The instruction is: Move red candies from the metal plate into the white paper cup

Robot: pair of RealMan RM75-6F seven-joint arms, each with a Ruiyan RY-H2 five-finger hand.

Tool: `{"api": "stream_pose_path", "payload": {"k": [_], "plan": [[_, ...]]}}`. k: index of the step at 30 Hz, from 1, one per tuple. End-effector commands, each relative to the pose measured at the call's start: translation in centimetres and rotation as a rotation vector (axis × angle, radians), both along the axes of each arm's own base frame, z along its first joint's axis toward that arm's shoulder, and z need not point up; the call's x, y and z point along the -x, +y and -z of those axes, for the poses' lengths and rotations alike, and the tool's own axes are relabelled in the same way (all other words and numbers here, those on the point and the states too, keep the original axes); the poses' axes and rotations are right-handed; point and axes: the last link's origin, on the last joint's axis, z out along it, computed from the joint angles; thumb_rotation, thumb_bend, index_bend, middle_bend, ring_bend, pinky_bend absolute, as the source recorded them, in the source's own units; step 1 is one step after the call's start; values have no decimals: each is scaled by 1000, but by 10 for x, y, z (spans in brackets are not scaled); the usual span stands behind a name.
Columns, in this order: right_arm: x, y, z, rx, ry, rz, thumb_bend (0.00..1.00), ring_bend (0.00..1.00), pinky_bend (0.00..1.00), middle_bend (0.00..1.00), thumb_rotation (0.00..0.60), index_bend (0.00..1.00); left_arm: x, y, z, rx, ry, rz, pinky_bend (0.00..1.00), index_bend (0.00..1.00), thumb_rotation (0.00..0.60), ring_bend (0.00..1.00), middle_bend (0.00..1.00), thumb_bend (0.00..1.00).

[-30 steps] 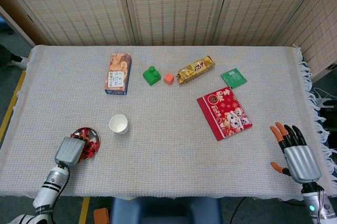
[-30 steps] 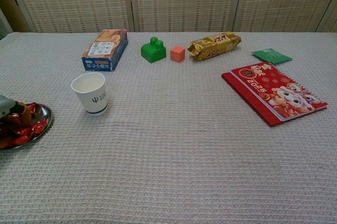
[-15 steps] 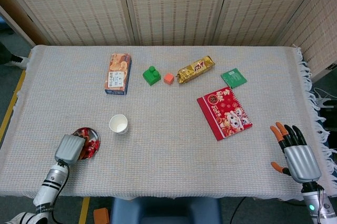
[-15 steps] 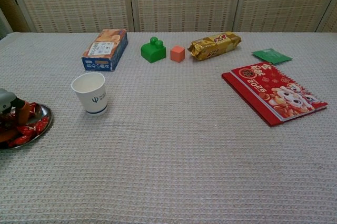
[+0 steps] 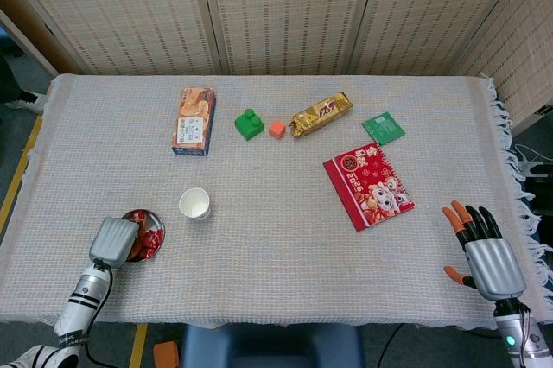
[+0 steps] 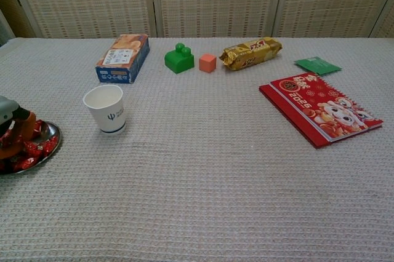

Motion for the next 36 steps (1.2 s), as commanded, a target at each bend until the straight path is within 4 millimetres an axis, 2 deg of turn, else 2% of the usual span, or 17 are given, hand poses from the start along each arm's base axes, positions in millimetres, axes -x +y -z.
{"api": "stream_pose_path", "payload": {"k": [1,9,15,29,36], "plan": [[0,0,0,1,0,1,27,0,0,0,600,0,0,1,1,-1,-2,-3,1000,660,600,615,643,567],[0,0,0,-2,1,3,27,0,0,0,600,0,-4,2,0,-31,-26,25,1000,711,600,658,706,679],[0,0,0,-2,1,3,27,0,0,0,600,0,-6,2,-2,-47,-33,40,1000,723,600,667,726,726],[0,0,0,-6,0,4,27,0,0,0,600,0,-12,5,-9,-78,-55,67,1000,728,600,667,731,738],[0,0,0,-8,0,2,27,0,0,0,600,0,-33,12,-16,-100,-93,124,1000,727,600,667,734,740]]}}
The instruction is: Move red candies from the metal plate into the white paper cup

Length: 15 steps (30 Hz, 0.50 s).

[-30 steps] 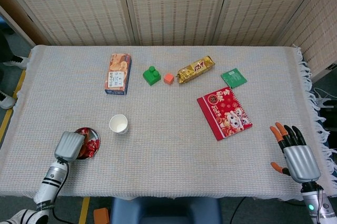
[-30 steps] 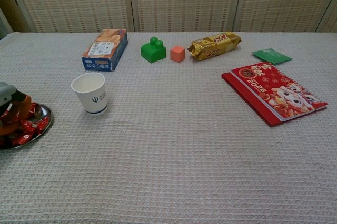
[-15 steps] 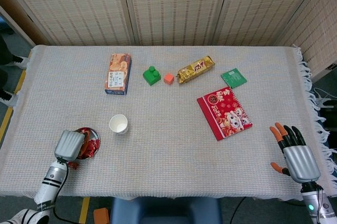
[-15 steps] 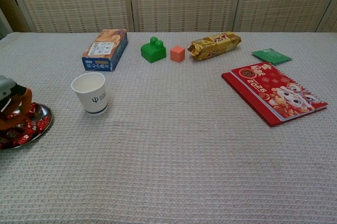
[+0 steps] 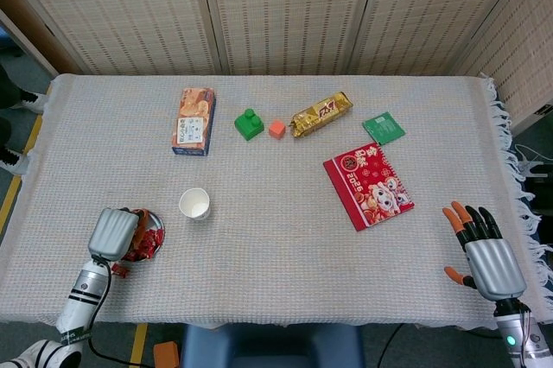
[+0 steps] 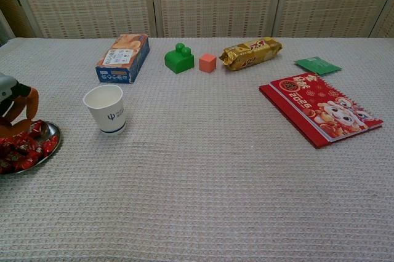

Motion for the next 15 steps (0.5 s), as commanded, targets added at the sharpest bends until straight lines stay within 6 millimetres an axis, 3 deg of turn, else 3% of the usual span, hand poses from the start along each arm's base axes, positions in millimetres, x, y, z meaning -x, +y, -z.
{"api": "stream_pose_path", "payload": {"k": [1,15], "plan": [[0,0,1,-3,1,0,27,0,0,0,600,0,-15,5,-4,-8,-18,41,1000,727,600,667,734,741],[2,-3,2,-8,7,15,28,0,0,0,600,0,-116,46,9,4,-122,227,1000,727,600,667,733,739]]}}
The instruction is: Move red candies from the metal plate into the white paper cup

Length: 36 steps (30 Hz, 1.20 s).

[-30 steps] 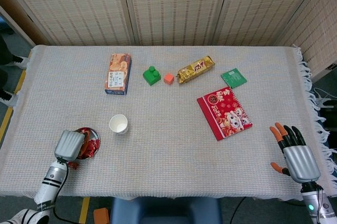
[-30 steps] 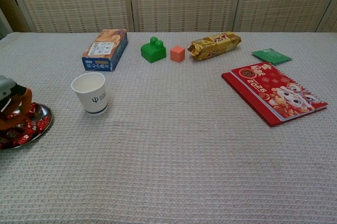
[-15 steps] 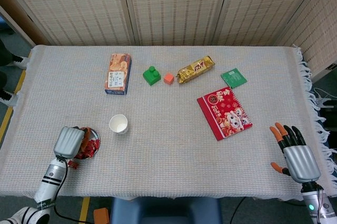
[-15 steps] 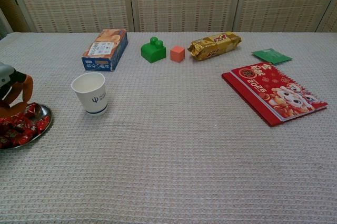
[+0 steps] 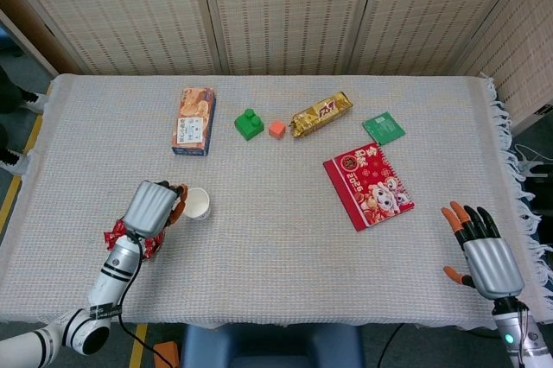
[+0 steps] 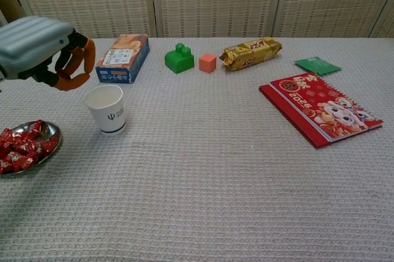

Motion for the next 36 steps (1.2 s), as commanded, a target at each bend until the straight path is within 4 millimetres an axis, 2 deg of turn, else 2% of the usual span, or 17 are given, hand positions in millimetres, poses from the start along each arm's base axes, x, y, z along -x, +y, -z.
{"api": "stream_pose_path", "payload": {"k": [1,4,7,12,14,18,20,21,22,27,31,33,36], "plan": [[1,-1,0,-1,2,4,29,0,0,0,600,0,-20,5,7,11,-18,30,1000,727,600,667,733,739],[2,-1,0,-1,4,10,29,0,0,0,600,0,-32,9,19,42,-18,39,1000,727,600,667,733,740],[2,-1,0,-1,4,12,29,0,0,0,600,0,-35,13,34,72,-5,35,1000,727,600,667,734,738],[2,-1,-1,-2,1,12,30,0,0,0,600,0,-30,23,48,68,5,16,1000,723,600,658,733,705],[3,-1,-2,-1,0,13,31,0,0,0,600,0,-26,25,49,63,7,8,970,695,600,643,714,686],[3,-1,-2,0,0,14,31,0,0,0,600,0,-23,27,49,52,22,12,865,583,600,584,642,612],[3,-1,-2,0,0,15,32,0,0,0,600,0,-20,27,49,49,48,19,794,445,600,484,534,524],[3,-1,-2,2,0,14,31,0,0,0,600,0,-15,24,52,87,64,9,751,349,600,411,451,481],[2,0,-2,0,1,12,32,0,0,0,600,0,-12,23,52,127,60,-9,722,293,600,365,397,466],[1,1,-1,-3,1,9,32,0,0,0,600,0,-14,24,44,154,30,-21,579,169,600,227,262,418],[1,1,-1,-2,0,7,33,0,0,0,600,0,-15,17,33,152,3,-1,484,139,600,160,209,409],[1,1,-1,-4,1,6,33,0,0,0,600,0,-10,7,22,132,9,20,498,125,600,132,179,403],[1,2,-1,-6,0,3,34,0,0,0,600,0,3,-13,2,96,16,26,570,108,600,108,142,393]]}}
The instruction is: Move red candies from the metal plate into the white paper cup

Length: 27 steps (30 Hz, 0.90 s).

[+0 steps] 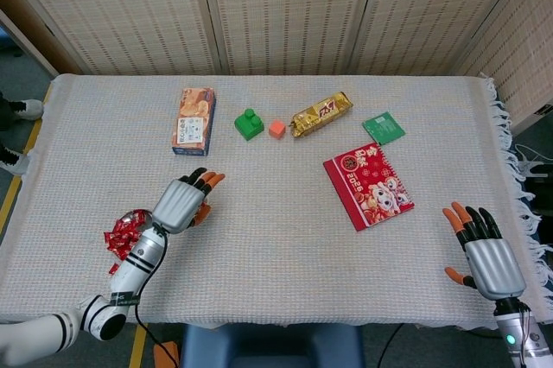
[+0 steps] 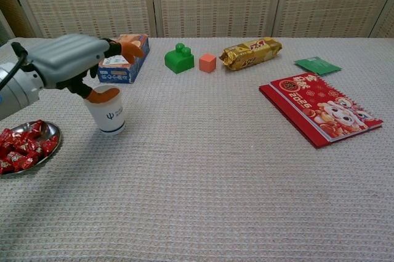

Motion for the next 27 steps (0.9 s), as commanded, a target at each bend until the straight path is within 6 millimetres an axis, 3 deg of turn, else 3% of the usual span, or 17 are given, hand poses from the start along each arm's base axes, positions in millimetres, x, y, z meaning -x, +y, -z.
{"api": "stream_pose_path", "payload": {"k": [1,6,12,27], "plan": [[-1,0,0,-2,-2,-3,34,0,0,0,600,0,20,-27,-27,-44,13,4,597,100,600,102,129,390],[-3,3,0,-3,-9,-19,34,0,0,0,600,0,62,-59,-48,-40,70,-95,716,76,600,90,97,382],[-5,4,2,-15,-10,-30,34,0,0,0,600,0,102,-84,-49,20,131,-231,767,47,600,90,70,369],[-5,3,3,-19,-6,-27,37,0,0,0,600,0,138,-93,-35,54,291,-321,808,65,600,103,72,367]]}}
